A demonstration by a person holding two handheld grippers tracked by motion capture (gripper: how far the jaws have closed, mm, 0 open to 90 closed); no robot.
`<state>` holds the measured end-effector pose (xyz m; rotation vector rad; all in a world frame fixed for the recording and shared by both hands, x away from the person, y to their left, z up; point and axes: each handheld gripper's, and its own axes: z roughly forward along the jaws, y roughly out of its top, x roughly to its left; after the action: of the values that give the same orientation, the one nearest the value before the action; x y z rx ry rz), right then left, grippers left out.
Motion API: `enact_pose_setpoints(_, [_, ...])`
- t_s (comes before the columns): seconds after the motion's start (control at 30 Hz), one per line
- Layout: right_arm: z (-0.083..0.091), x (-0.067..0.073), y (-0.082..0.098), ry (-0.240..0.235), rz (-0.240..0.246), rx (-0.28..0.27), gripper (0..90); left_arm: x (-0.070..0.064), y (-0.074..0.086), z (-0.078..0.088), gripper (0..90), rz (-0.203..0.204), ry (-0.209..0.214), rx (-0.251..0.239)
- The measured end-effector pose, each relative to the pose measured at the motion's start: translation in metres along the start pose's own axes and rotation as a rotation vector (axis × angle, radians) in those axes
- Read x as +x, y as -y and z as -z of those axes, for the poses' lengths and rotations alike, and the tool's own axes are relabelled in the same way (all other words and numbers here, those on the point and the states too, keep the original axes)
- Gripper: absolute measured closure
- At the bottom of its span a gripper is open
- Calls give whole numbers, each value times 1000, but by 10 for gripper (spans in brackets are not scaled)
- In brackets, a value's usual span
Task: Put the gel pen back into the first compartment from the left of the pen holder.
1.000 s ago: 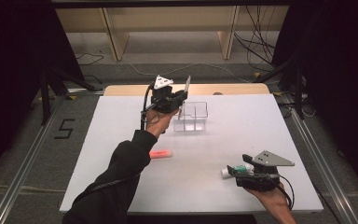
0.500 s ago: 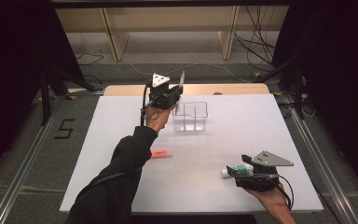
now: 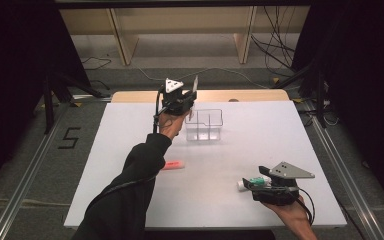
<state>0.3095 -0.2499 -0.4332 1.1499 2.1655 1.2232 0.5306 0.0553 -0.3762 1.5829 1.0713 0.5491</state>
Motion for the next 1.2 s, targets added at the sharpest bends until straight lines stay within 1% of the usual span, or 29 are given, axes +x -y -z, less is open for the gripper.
enact_pose_setpoints(0.07, [0,0,0,-1,1,2,290,1,1,-2,788,-6,-6,4])
enact_pose_setpoints(0.2, [0,0,0,-2,-1,-4,290,2,4,-5,787,17,-10,2])
enact_pose_setpoints(0.3, [0,0,0,-3,-1,-3,290,2,5,-6,787,1,-17,2])
enact_pose_setpoints(0.37, [0,1,0,-5,1,-2,290,3,5,-6,788,-1,-21,1])
enact_pose_setpoints(0.43, [0,0,0,-6,7,-6,290,3,6,-7,787,12,-23,-5])
enact_pose_setpoints(0.53, [0,0,0,-7,6,-6,290,3,9,-8,787,3,-27,-3])
enact_pose_setpoints(0.6, [0,0,0,-7,8,-6,290,3,10,-9,787,16,-28,-9])
enact_pose_setpoints(0.63, [0,0,0,-8,8,-6,291,4,11,-9,787,14,-30,-9])
enact_pose_setpoints(0.7, [0,0,0,-7,8,-1,290,4,13,-10,787,14,-30,-1])
enact_pose_setpoints(0.77, [-1,0,0,-8,7,-3,291,5,15,-10,787,1,-31,11])
enact_pose_setpoints(0.83, [-1,1,0,-9,7,-2,290,4,17,-11,787,8,-31,6])
enact_pose_setpoints(1.1, [-1,0,0,-10,8,2,291,4,22,-11,785,5,-32,18])
enact_pose_setpoints(1.13, [-1,0,0,-10,8,2,291,3,23,-11,784,12,-29,16])
enact_pose_setpoints(1.2, [-1,0,0,-10,8,2,290,2,25,-11,783,-3,-35,27])
